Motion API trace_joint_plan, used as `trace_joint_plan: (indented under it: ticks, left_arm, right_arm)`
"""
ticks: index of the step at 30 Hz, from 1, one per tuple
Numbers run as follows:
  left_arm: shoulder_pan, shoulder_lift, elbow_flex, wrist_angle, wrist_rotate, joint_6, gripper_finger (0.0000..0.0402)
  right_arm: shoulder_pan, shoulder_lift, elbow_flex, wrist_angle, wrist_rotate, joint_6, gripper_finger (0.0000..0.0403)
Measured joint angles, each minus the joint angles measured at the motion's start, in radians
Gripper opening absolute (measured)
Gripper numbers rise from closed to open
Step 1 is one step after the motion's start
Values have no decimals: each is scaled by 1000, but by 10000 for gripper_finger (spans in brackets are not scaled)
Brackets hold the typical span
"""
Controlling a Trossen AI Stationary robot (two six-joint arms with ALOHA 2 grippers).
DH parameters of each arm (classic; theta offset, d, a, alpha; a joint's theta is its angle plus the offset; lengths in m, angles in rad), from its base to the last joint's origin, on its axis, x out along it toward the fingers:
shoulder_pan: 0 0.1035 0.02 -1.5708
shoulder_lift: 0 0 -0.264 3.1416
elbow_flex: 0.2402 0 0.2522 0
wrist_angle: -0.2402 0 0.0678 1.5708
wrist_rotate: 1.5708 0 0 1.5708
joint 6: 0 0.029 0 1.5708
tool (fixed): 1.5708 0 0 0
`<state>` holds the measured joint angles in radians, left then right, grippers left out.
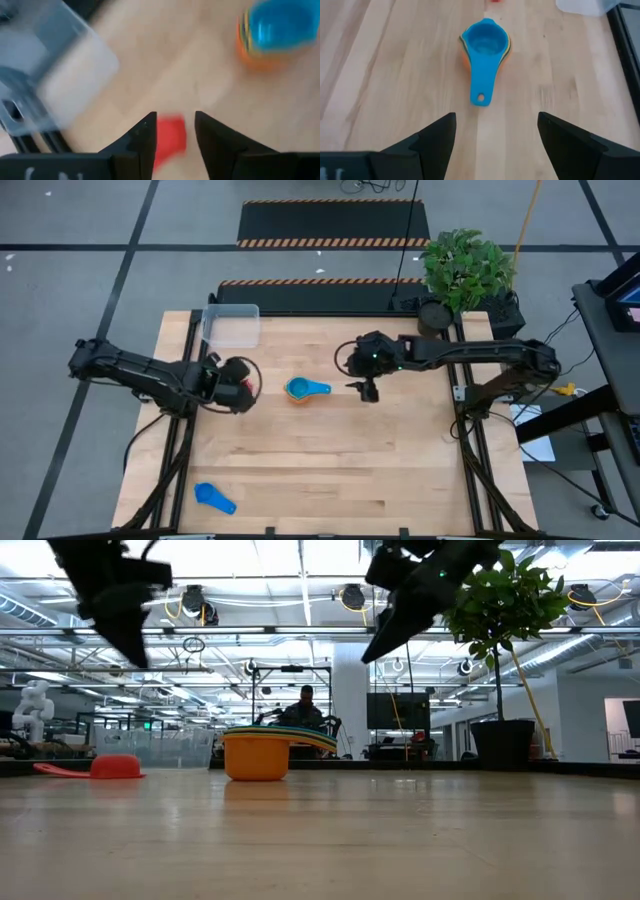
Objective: Nest measuring cups in basket
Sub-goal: Stack the red measuring cup on top of the light blue measuring cup
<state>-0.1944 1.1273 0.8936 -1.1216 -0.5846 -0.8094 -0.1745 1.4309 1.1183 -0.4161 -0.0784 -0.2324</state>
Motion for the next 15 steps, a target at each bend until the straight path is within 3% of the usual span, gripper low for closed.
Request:
trace_joint_plan:
  ticks: [4,15]
  left_arm:
    - [-4,101,0,-120,147,-16,136]
    - [-46,495,-1,-413,292,-61,136]
  right_arm:
    - [0,-39,0,-51,0,1,272]
    - [0,-92,-64,-53,-3,41,272]
